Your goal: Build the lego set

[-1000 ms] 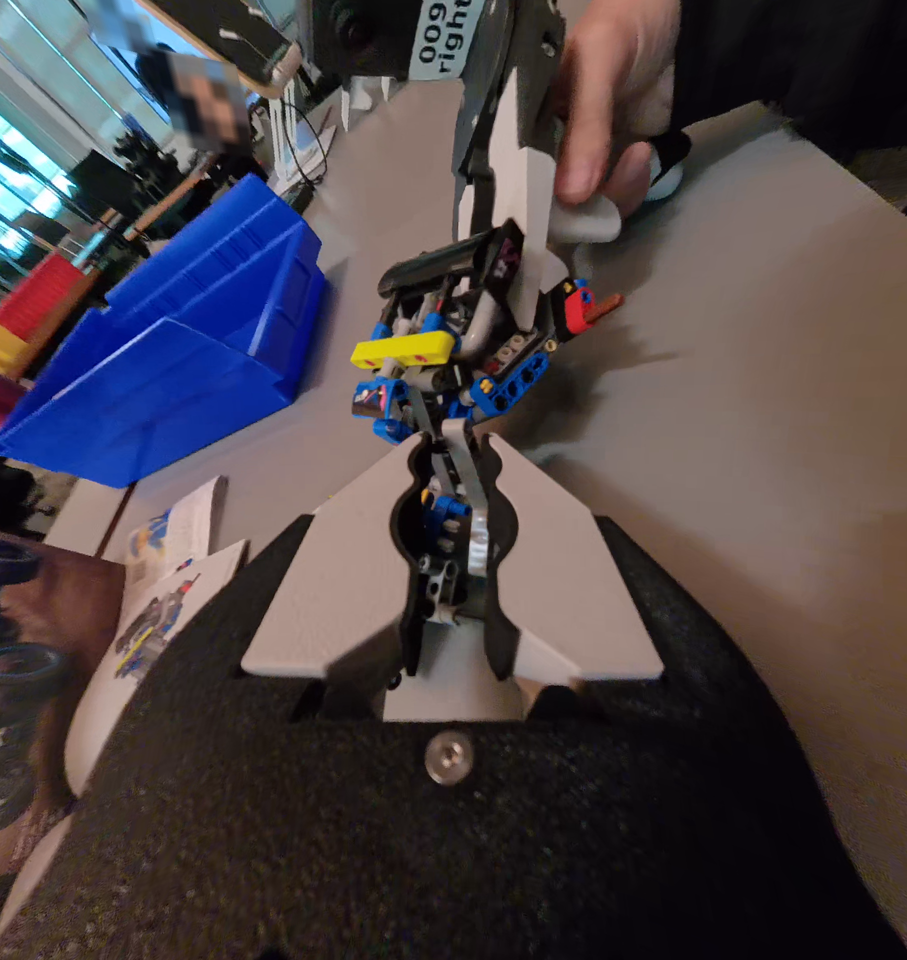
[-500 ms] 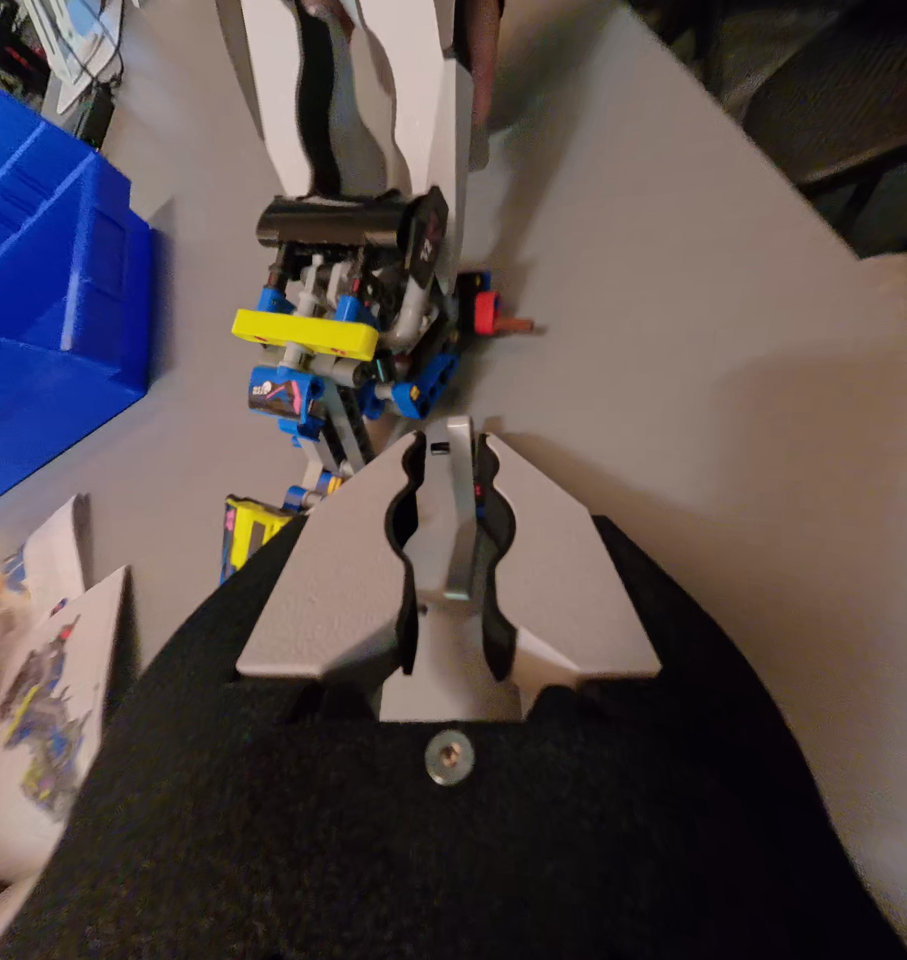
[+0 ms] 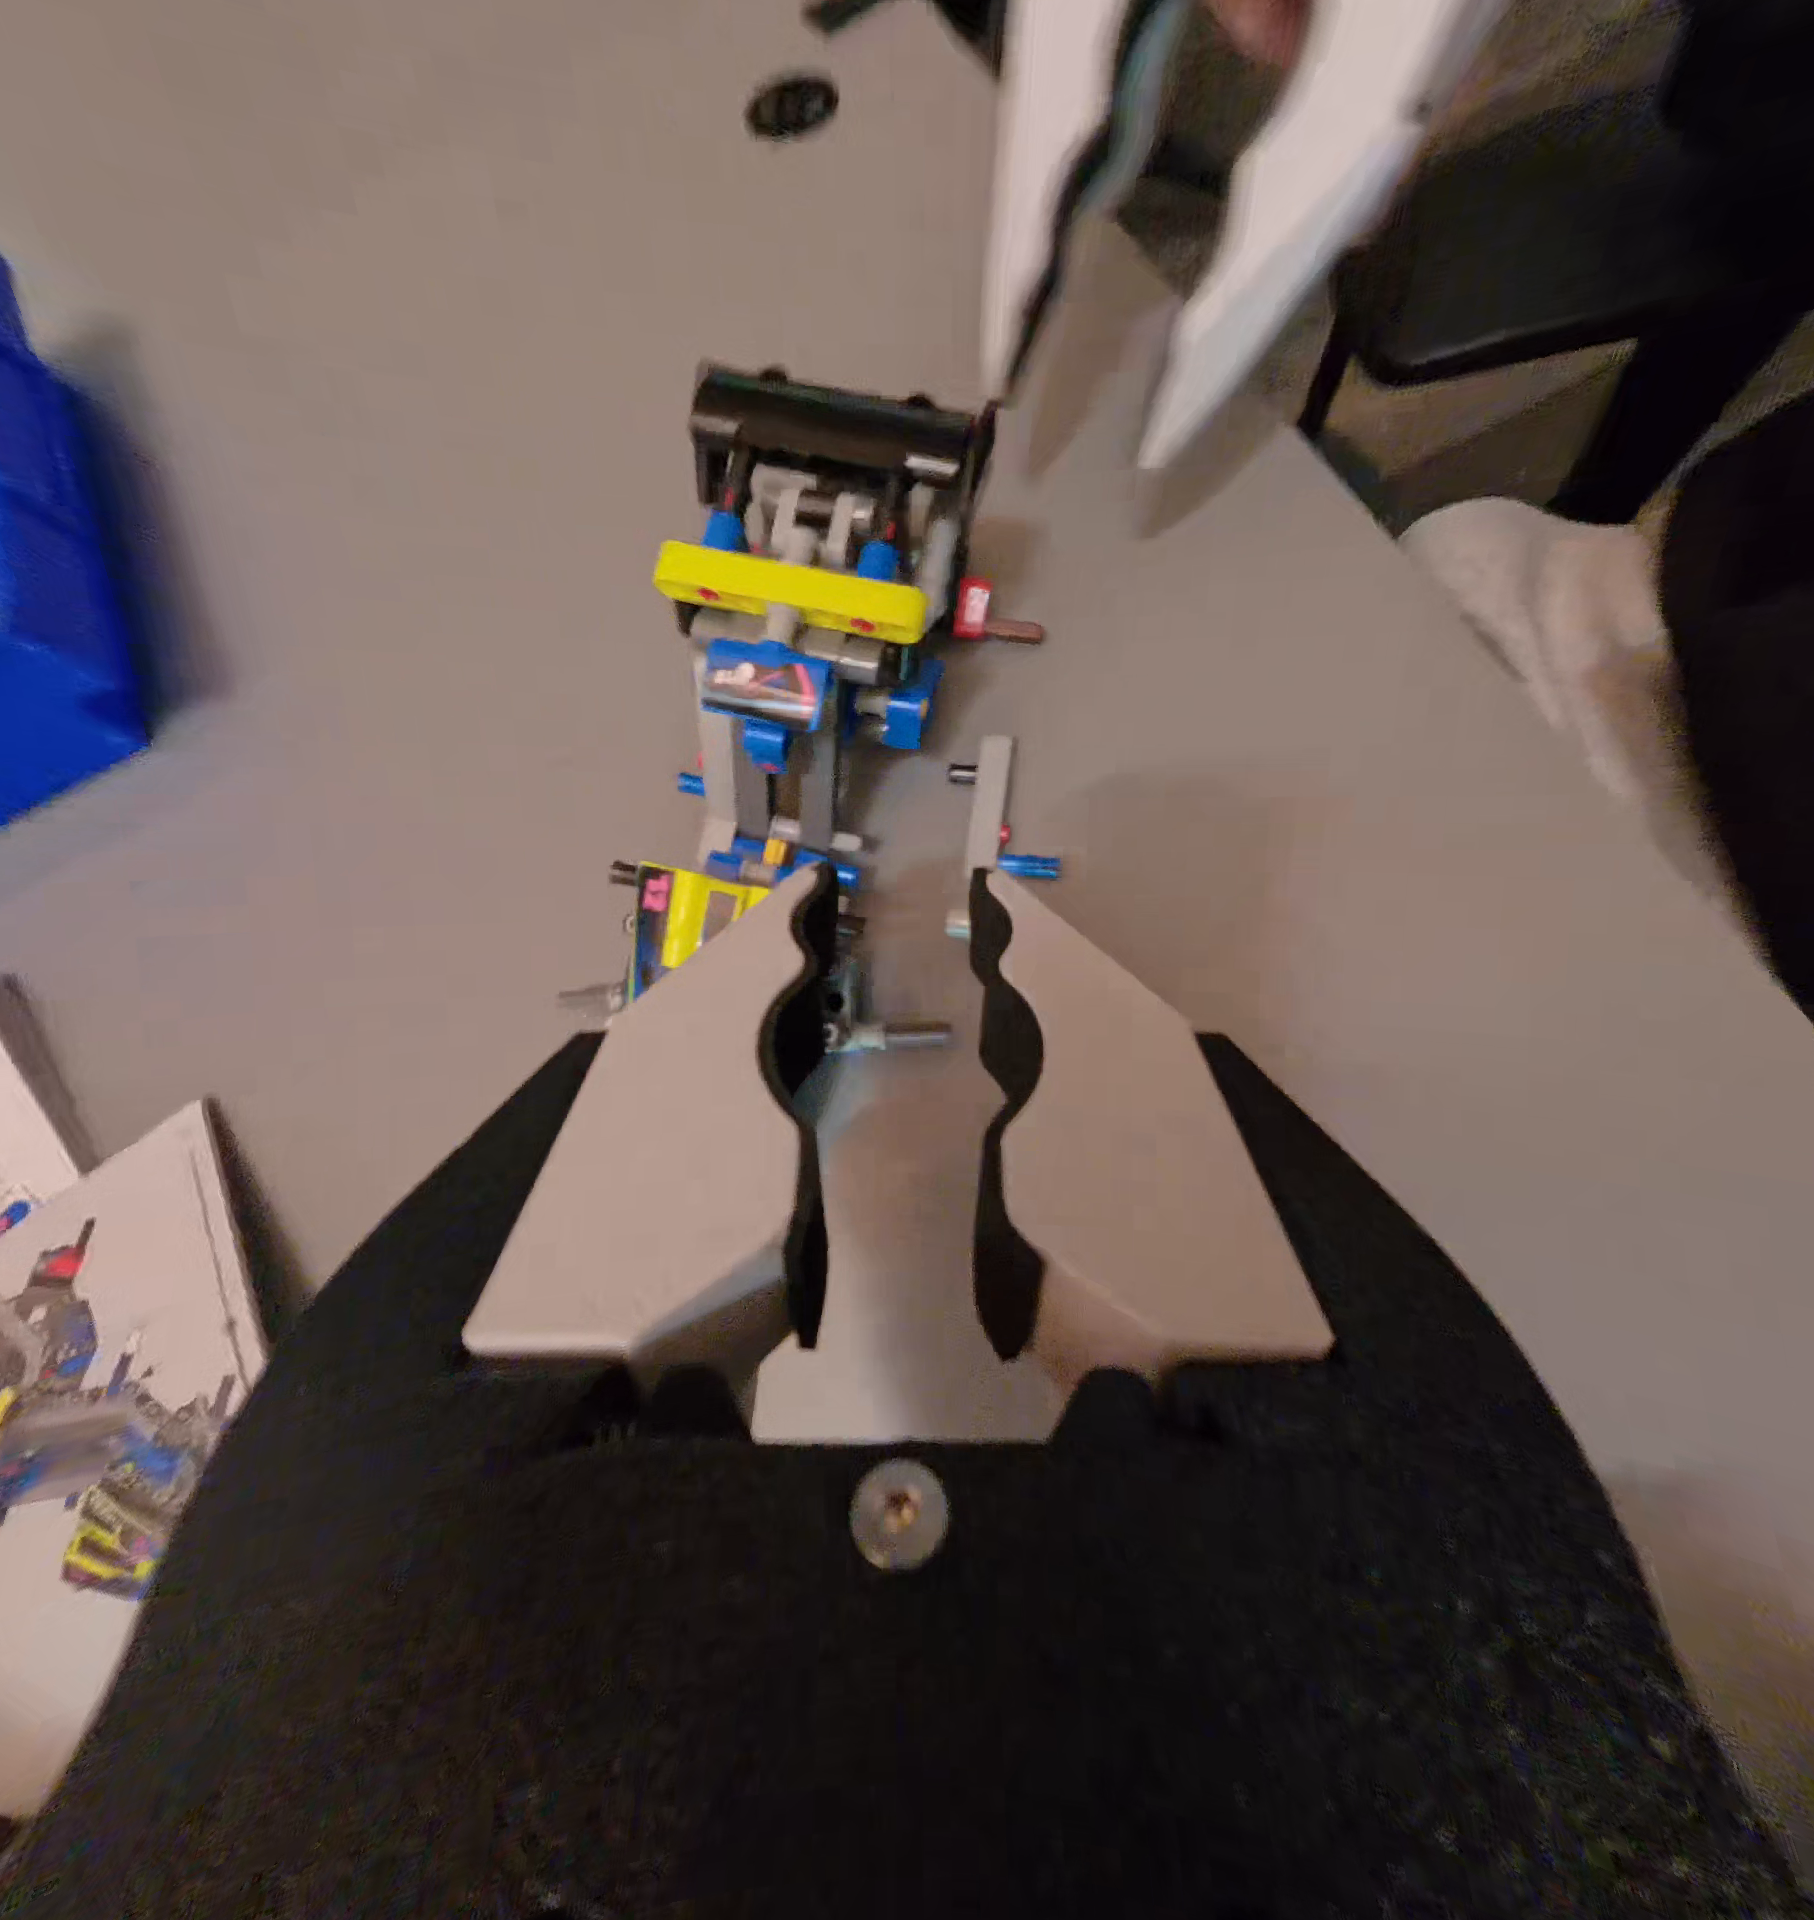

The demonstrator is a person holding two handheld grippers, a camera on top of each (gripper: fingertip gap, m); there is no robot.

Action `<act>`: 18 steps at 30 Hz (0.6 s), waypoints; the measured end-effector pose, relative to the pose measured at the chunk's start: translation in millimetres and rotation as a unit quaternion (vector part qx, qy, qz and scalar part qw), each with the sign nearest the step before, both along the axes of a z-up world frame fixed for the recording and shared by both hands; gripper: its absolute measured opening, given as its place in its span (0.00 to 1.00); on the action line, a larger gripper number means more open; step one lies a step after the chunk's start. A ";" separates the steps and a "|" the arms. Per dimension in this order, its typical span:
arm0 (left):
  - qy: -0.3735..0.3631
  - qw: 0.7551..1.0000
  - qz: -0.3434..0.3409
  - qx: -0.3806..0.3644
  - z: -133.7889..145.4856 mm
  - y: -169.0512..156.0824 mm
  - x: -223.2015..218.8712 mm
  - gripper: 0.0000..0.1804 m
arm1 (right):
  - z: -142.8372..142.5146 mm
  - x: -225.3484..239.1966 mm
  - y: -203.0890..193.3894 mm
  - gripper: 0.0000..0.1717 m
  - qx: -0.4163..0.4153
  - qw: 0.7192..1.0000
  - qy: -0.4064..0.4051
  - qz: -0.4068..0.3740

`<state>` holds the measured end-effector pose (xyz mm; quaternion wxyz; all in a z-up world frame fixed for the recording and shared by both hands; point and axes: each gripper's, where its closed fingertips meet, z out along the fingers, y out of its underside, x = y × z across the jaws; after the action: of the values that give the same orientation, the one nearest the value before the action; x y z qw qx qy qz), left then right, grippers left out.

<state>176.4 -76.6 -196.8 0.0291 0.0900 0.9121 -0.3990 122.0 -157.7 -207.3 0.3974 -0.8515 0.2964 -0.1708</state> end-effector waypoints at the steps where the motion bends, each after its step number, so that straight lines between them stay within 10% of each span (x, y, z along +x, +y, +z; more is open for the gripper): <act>1: -0.008 1.000 0.002 0.003 -1.4 -5.2 2.0 0.12 | -2.2 -5.7 17.1 0.15 0.020 1.000 -0.002 0.011; 9: -0.103 0.993 0.049 0.024 -22.9 -37.3 12.8 0.05 | -34.4 35.1 21.6 0.12 -0.071 0.996 -0.046 -0.034; 18: -0.047 0.996 0.074 0.011 -18.8 -53.0 4.2 0.09 | -35.8 72.9 -16.5 0.11 -0.054 0.992 -0.044 -0.103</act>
<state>180.7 -129.6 -215.6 0.1004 0.0413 0.9181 -0.3812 194.9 -174.2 -243.1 0.3438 -0.8283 0.3552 -0.2638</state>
